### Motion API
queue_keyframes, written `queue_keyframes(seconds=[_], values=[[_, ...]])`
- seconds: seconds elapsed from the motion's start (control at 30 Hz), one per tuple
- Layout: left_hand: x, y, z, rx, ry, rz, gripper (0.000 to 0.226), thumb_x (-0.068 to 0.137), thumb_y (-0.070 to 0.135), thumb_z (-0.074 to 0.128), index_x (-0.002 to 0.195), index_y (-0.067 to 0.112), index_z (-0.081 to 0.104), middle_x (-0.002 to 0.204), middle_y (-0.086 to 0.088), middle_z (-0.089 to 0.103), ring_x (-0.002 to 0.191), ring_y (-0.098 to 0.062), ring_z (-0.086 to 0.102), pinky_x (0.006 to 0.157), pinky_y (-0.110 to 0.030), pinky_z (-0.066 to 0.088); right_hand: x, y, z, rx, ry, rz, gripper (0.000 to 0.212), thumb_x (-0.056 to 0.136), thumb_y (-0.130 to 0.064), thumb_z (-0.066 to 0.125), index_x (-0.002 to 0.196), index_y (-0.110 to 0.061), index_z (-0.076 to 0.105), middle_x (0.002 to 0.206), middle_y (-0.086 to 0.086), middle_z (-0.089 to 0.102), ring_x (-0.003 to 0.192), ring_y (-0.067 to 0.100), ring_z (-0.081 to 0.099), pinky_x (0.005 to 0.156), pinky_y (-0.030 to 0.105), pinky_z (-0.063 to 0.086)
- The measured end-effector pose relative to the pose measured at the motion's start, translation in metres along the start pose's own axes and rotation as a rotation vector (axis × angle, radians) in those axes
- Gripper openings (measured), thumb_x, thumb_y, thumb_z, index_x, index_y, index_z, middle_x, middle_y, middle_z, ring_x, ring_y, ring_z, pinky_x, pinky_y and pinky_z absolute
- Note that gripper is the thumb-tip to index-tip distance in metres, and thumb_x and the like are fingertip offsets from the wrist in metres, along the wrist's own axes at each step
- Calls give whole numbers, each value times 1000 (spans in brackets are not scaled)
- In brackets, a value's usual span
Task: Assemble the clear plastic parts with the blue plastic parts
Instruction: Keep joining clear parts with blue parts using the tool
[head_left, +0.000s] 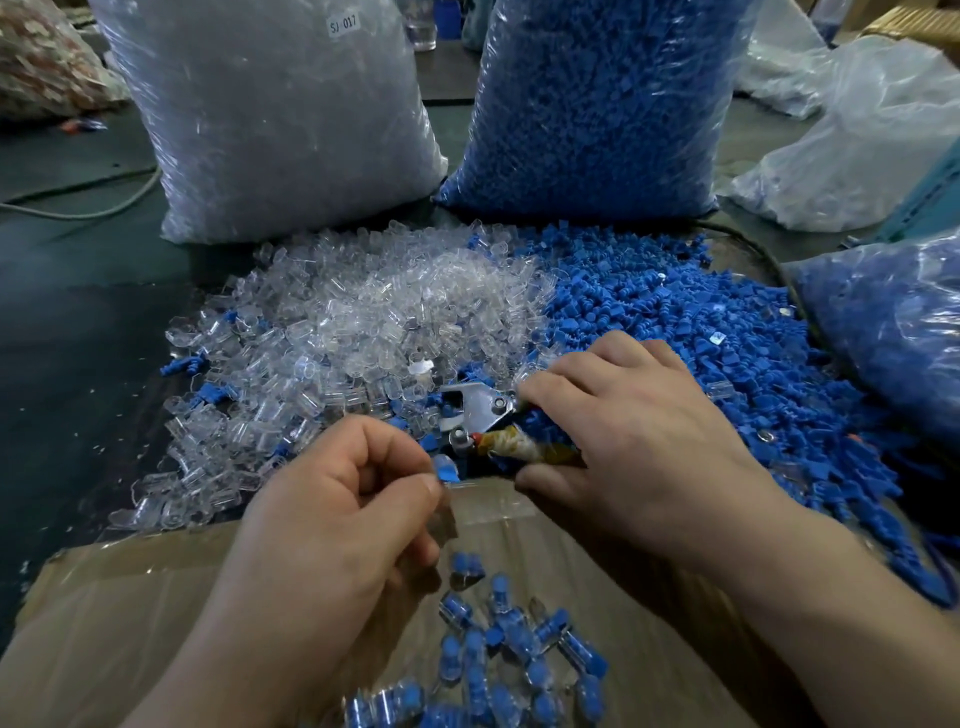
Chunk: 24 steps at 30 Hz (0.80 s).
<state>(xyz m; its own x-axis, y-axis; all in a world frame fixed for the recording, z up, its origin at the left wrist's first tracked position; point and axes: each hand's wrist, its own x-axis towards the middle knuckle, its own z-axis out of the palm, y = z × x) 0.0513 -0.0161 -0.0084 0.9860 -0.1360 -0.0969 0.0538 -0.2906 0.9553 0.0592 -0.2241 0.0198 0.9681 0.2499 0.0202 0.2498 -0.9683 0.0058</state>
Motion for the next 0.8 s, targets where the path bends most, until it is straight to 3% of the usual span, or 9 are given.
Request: queue_keyframes(seconds=[0.07, 0.23, 0.4, 0.53, 0.63, 0.7, 0.8], values=[[0, 0, 0, 6, 10, -13, 24, 86, 17, 69, 80, 40, 67, 59, -7, 70, 40, -6, 59, 41, -12, 44, -2, -2, -1, 36, 83, -10, 54, 80, -67, 47, 121, -34, 55, 112, -11, 59, 108, 18, 43, 94, 35, 25], [-3, -3, 5, -24, 22, 65, 17, 86, 21, 69, 81, 37, 66, 60, -7, 70, 49, -16, 65, 45, -22, 47, -15, -29, -3, 171, 240, -173, 36, 91, -56, 41, 94, -26, 62, 88, -10, 63, 82, 16, 57, 78, 38, 46], [-10, 5, 4, -76, 48, 198, 6, 85, 35, 65, 86, 35, 71, 68, 0, 73, 53, -11, 68, 46, -18, 51, -18, -31, -2, 213, 246, -210, 22, 99, -37, 46, 94, -22, 62, 86, -5, 61, 79, 19, 57, 75, 40, 41], [-7, 6, 2, -206, -35, 103, 17, 83, 51, 69, 86, 34, 72, 66, -7, 70, 50, -22, 66, 43, -25, 50, -19, -34, -2, 220, 287, -207, 9, 94, -24, 56, 95, -19, 63, 87, -4, 61, 79, 19, 55, 74, 38, 43], [-2, 4, 0, -411, -143, 11, 21, 66, 37, 86, 76, 23, 73, 60, -11, 65, 44, -21, 58, 38, -25, 46, -21, -42, -5, 263, 291, -206, 20, 97, -25, 46, 83, -18, 59, 78, -3, 55, 74, 20, 47, 70, 37, 40], [-3, 3, -2, -400, -180, 126, 23, 65, 33, 88, 79, 24, 73, 65, -11, 67, 50, -20, 63, 44, -27, 51, -23, -47, -10, 408, 225, -119, 27, 95, -33, 40, 71, -24, 48, 69, -7, 47, 69, 15, 44, 64, 32, 36], [-4, 1, -4, -43, -163, 506, 16, 75, 31, 74, 90, 35, 68, 88, 0, 71, 73, -17, 70, 61, -32, 59, -25, -43, -13, 813, 41, 121, 29, 88, -36, 45, 70, -13, 48, 58, -4, 47, 54, 7, 43, 48, 25, 30]])
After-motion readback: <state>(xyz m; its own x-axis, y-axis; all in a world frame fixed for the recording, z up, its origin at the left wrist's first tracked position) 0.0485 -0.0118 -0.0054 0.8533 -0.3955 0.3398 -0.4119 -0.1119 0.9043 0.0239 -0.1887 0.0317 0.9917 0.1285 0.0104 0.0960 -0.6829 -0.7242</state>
